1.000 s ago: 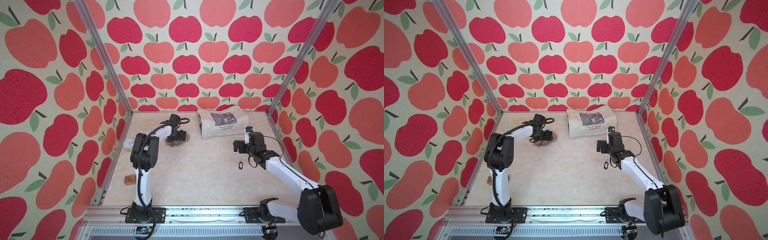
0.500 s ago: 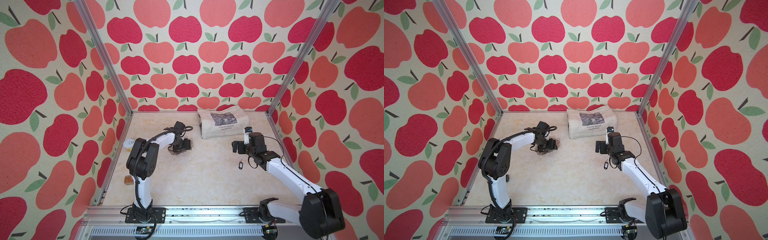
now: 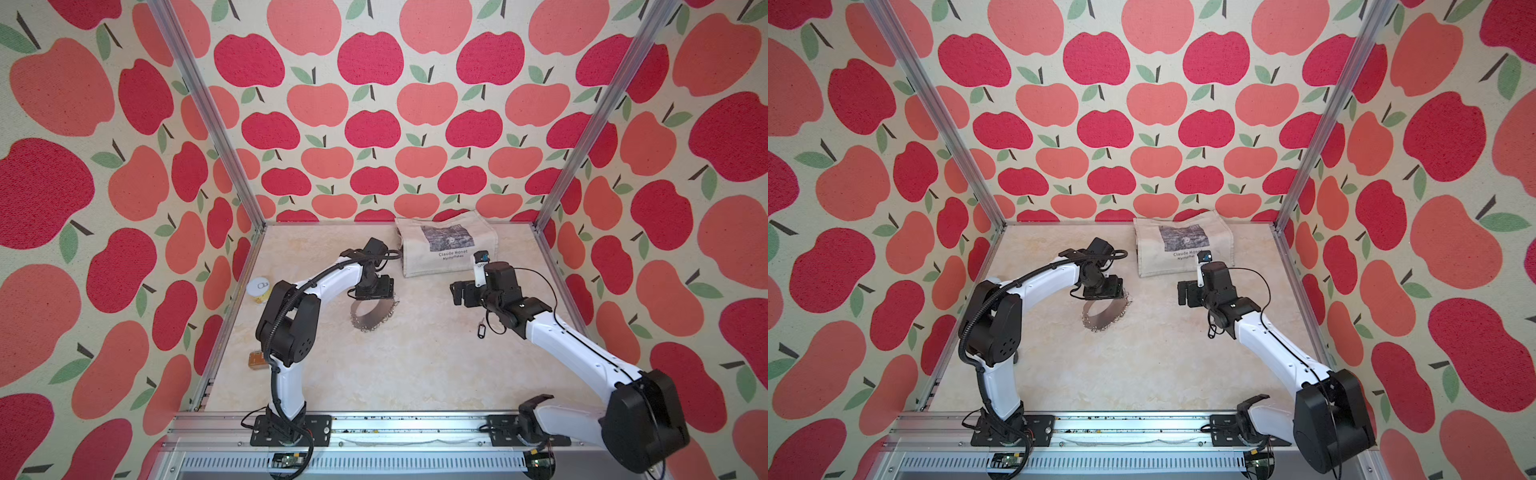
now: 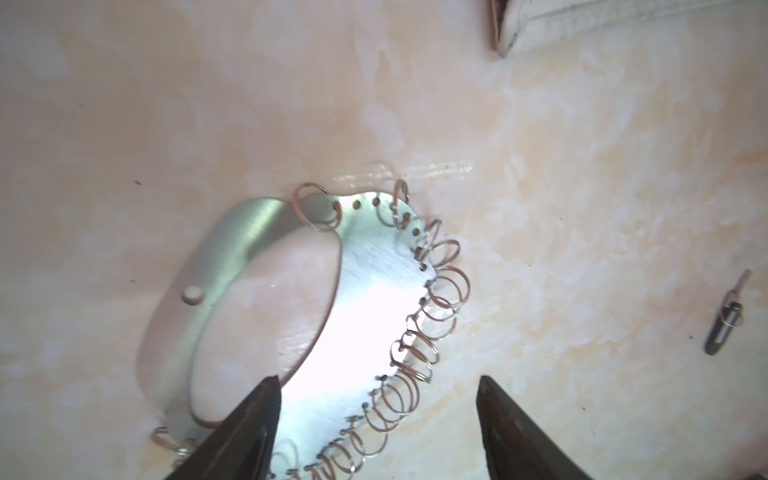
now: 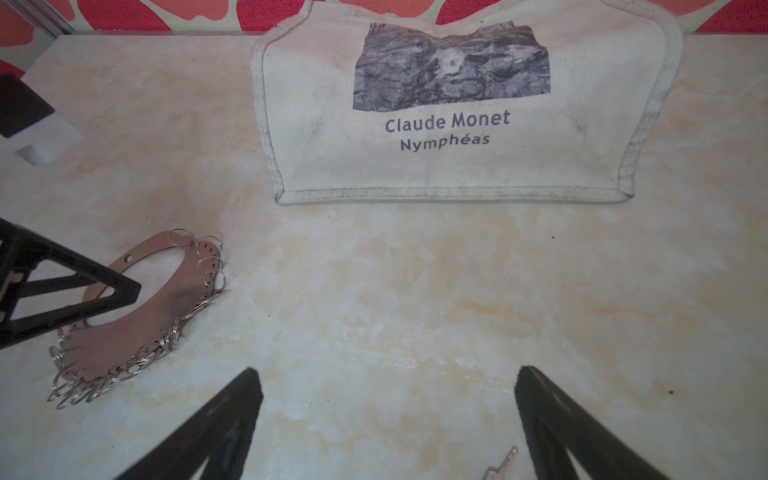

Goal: Put the keys on the keyring

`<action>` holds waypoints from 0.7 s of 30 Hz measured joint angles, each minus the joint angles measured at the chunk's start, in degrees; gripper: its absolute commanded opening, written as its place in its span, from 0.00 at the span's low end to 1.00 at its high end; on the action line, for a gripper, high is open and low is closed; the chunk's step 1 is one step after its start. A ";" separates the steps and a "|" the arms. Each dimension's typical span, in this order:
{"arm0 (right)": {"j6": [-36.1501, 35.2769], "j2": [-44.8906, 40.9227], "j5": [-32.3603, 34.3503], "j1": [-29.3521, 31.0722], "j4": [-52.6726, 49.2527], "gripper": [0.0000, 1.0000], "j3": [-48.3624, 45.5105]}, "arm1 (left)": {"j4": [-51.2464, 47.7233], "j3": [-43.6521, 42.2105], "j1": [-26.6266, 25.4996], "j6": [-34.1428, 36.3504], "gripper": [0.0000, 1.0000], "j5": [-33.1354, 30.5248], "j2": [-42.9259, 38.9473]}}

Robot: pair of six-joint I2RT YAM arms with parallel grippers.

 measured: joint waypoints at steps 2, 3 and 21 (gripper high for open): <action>0.00 -0.02 0.35 0.39 -0.48 0.99 0.00 | -0.07 0.20 0.48 3.43 0.91 -4.48 0.33; 0.00 -0.04 0.57 0.70 -0.70 0.99 0.00 | -0.17 0.20 0.61 5.20 0.91 -6.60 0.70; 0.00 -2.38 1.51 1.33 -3.02 0.99 0.74 | -1.49 -12.04 0.96 5.35 0.78 -16.50 -1.31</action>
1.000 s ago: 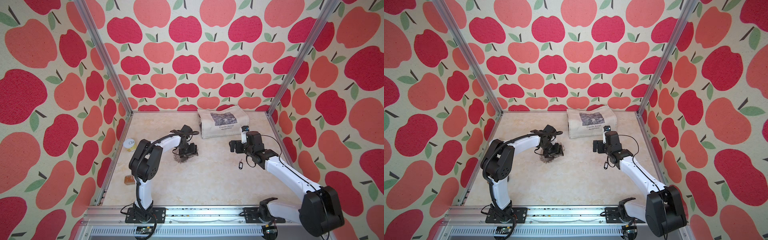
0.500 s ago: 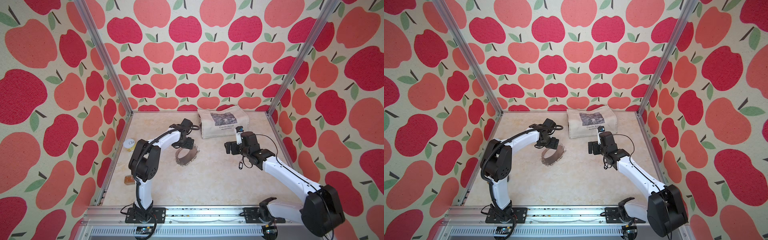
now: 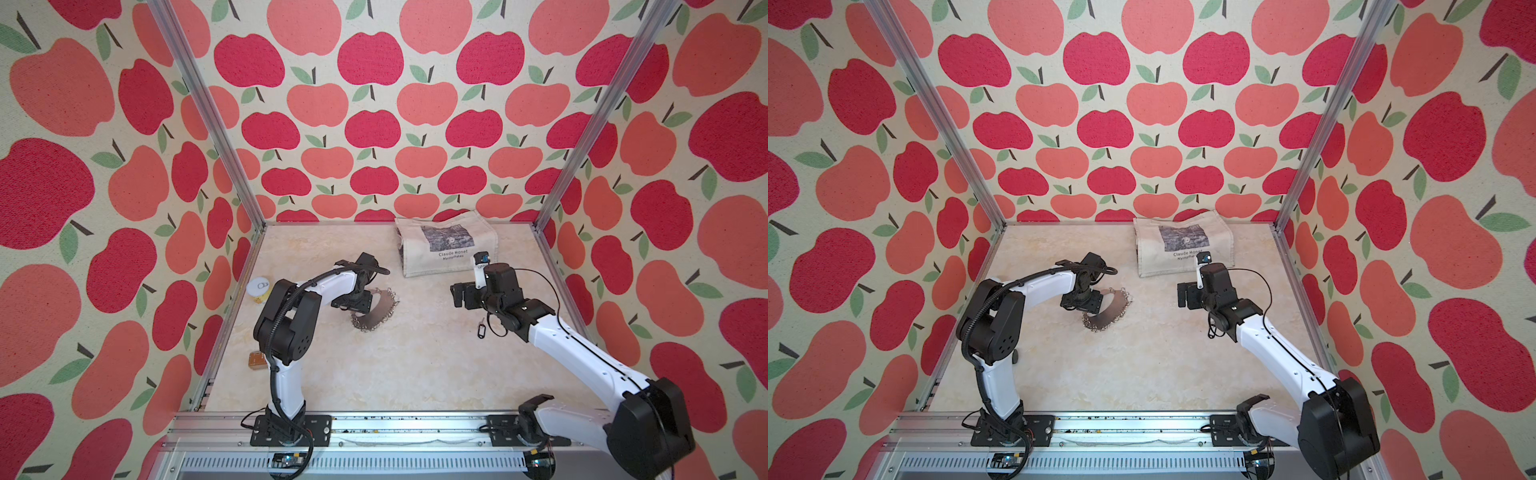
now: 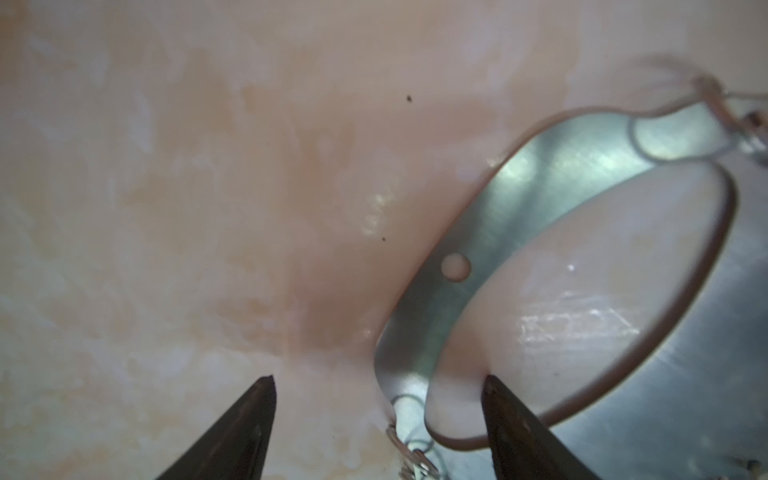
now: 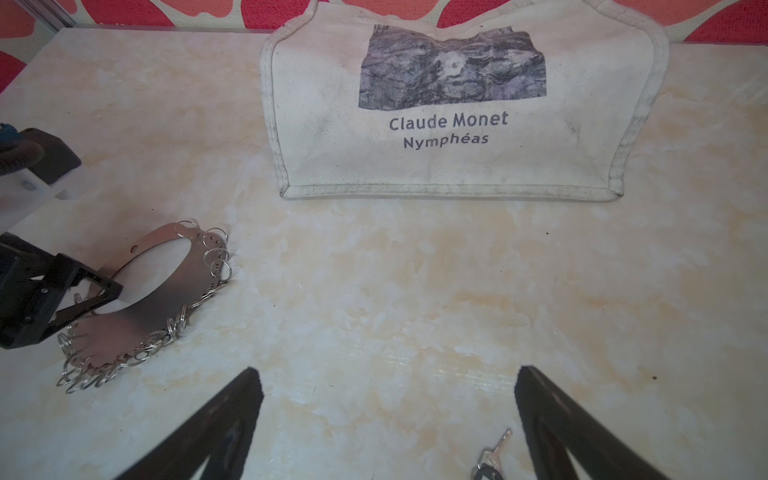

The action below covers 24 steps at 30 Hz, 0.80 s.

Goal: Put the keys on the keyring

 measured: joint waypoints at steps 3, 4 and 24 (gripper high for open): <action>0.00 0.00 -0.07 0.26 -0.07 0.99 0.44 | -1.57 -4.11 -2.84 -3.26 0.76 2.03 -3.04; 0.00 0.00 -0.07 0.35 -0.07 0.99 0.59 | -2.05 -5.38 -3.96 -4.42 0.76 3.08 -4.00; 3.48 28.02 -18.62 16.50 -12.26 0.99 13.22 | -4.33 -16.33 -6.64 -21.57 0.77 12.04 -22.53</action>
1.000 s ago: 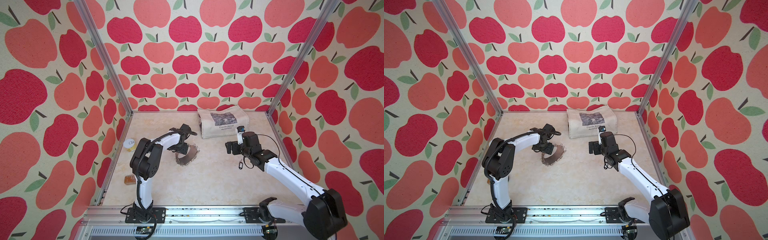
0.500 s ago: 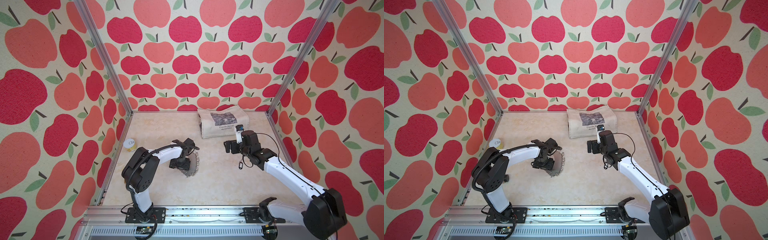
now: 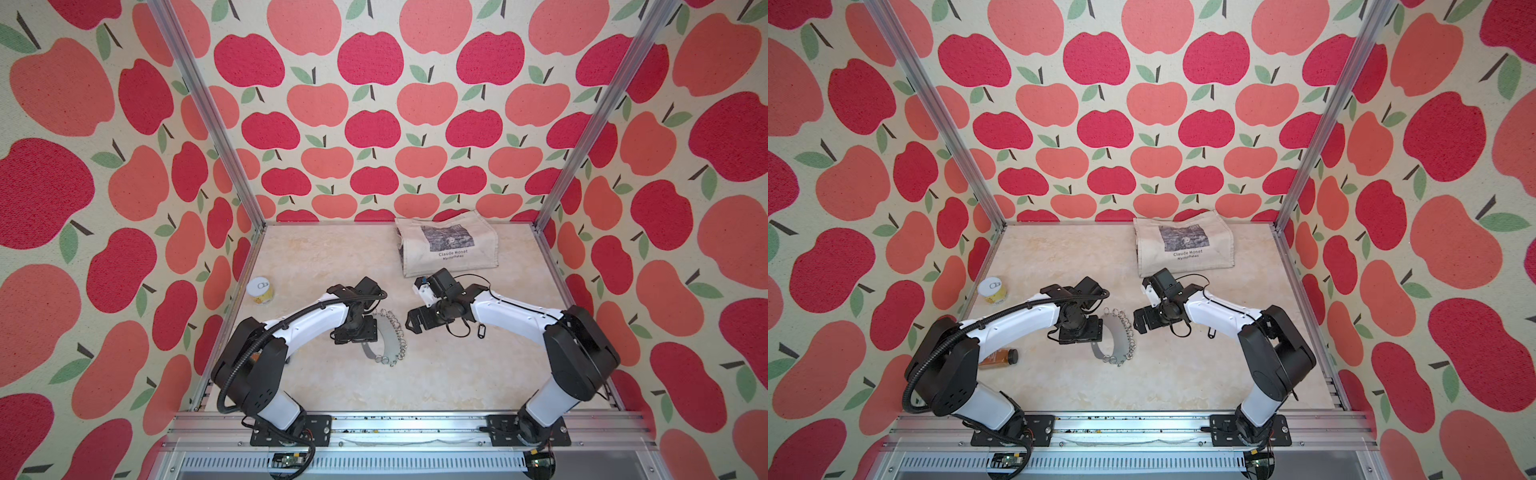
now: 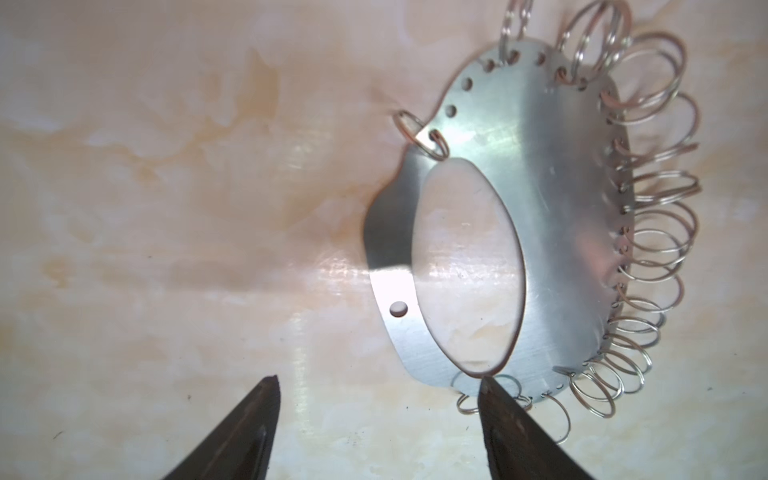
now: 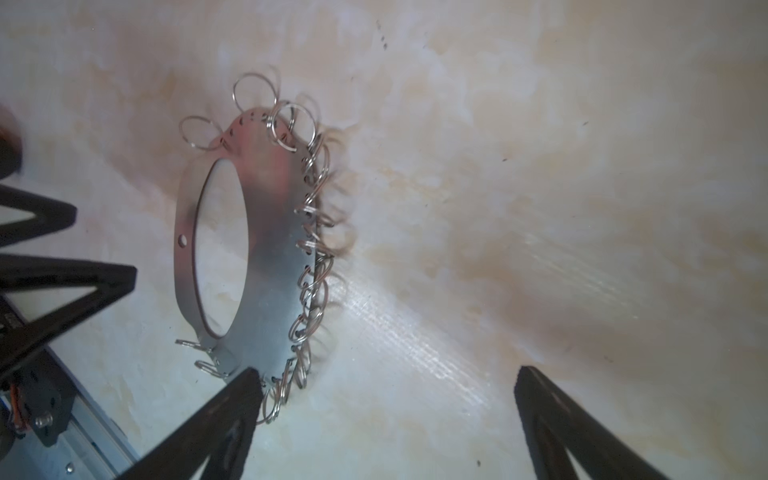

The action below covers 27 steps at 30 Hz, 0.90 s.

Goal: Put the keys on the keyring

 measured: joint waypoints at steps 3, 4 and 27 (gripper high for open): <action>-0.72 2.58 0.96 3.96 -3.37 0.96 2.25 | 0.63 -3.28 2.38 -0.98 0.77 -0.15 -3.54; -1.18 3.76 1.73 4.72 -4.42 0.95 3.45 | 0.81 -4.24 2.82 -1.22 0.77 -0.13 -4.22; -8.57 24.92 19.89 14.01 -16.13 0.97 29.83 | 3.21 -13.79 8.61 -5.25 0.76 0.59 -14.99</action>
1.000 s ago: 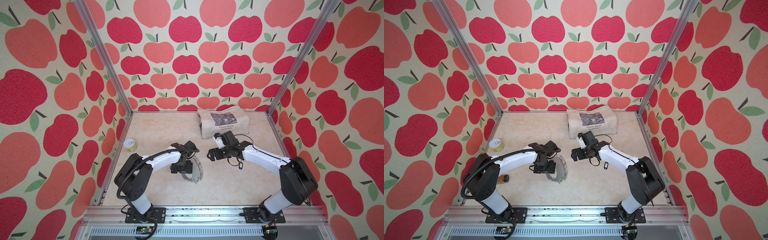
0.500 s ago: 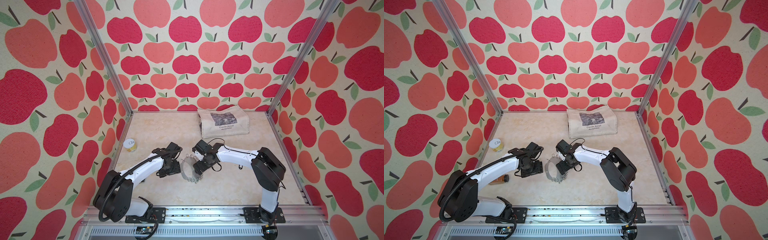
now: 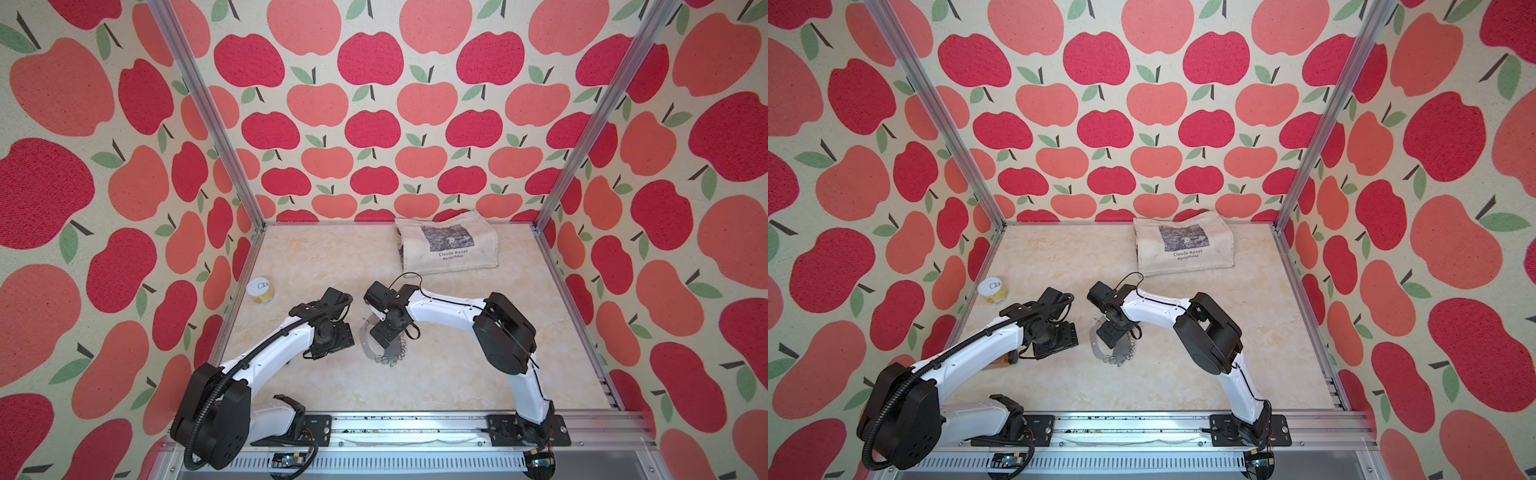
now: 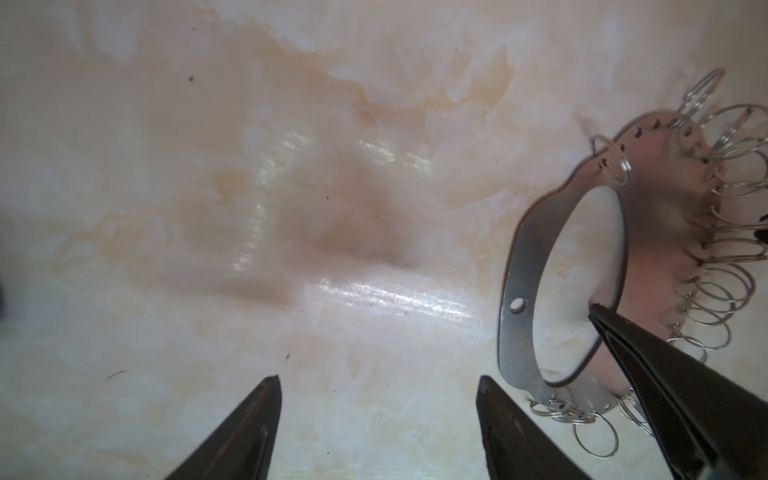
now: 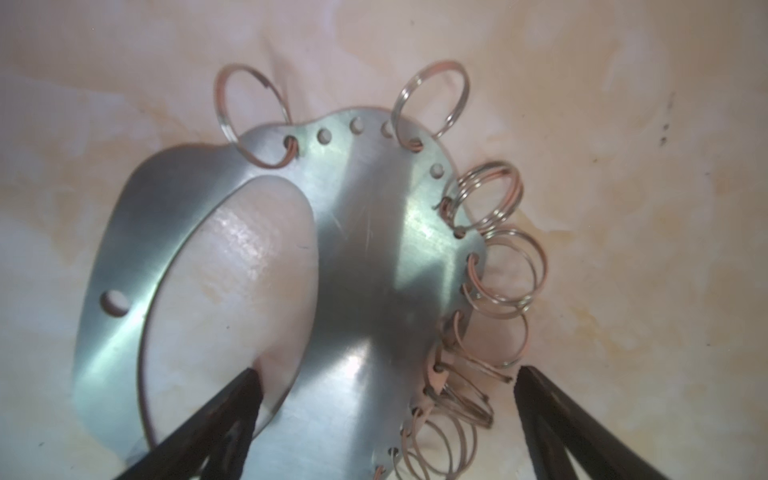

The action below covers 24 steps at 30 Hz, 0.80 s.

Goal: Put the keys on the keyring

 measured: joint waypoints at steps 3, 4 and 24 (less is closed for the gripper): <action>-0.70 0.87 0.87 -1.31 0.52 0.95 1.31 | 0.39 -0.33 0.00 0.00 0.76 0.33 -0.31; -1.07 1.11 0.94 -1.84 0.68 0.94 1.62 | 0.42 -0.33 0.00 0.00 0.76 0.35 -0.31; -11.39 7.67 -4.72 -12.94 4.87 0.94 10.84 | 3.41 5.68 -6.58 3.04 0.76 1.81 7.45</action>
